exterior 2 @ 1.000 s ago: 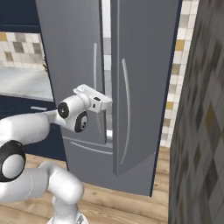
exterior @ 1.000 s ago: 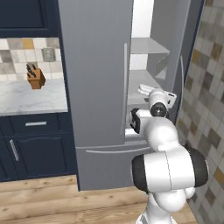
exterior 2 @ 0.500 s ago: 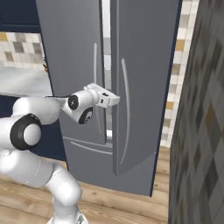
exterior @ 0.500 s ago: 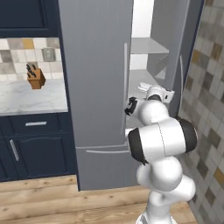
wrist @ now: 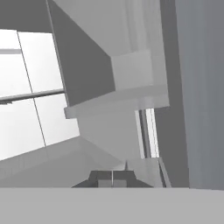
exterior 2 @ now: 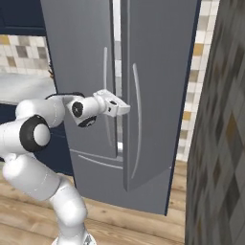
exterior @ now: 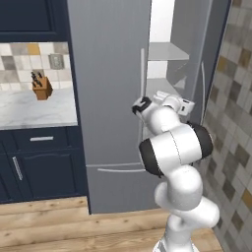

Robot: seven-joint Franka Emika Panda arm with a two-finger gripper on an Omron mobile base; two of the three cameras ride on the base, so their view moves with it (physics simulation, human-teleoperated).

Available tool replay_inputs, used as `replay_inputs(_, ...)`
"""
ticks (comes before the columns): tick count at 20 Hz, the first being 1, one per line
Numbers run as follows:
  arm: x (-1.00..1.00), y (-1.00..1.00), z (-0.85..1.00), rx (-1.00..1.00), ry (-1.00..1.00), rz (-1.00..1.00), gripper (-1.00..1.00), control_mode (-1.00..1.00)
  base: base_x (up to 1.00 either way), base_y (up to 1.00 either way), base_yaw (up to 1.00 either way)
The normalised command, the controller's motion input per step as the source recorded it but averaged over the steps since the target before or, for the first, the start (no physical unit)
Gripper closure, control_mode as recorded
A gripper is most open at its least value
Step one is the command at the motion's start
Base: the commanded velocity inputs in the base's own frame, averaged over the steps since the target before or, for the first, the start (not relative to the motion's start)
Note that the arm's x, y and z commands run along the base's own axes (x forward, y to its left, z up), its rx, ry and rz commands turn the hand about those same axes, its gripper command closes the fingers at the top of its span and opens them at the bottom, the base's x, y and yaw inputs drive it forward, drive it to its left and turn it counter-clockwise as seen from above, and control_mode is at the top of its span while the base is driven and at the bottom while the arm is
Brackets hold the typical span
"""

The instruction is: Place one of the steaks on the plate and the other in the bowl. Then place the bowl in the fridge.

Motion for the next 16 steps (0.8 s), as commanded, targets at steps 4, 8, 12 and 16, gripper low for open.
replay_inputs(4, -0.42, -1.0, -0.05, 0.2, 0.1, -0.22, 1.0, -1.0, 0.0, 0.0, 0.0)
replay_inputs(8, -0.65, -1.0, 0.0, 0.22, 0.05, -0.19, 1.0, -1.0, 0.0, 0.0, 0.0)
replay_inputs(12, -0.76, -1.0, 0.0, 0.21, 0.01, -0.17, 1.0, -1.0, 0.0, 0.0, 0.0)
replay_inputs(16, -0.92, -1.0, 0.0, 0.17, 0.01, -0.18, 1.0, -1.0, 0.0, 0.0, 0.0)
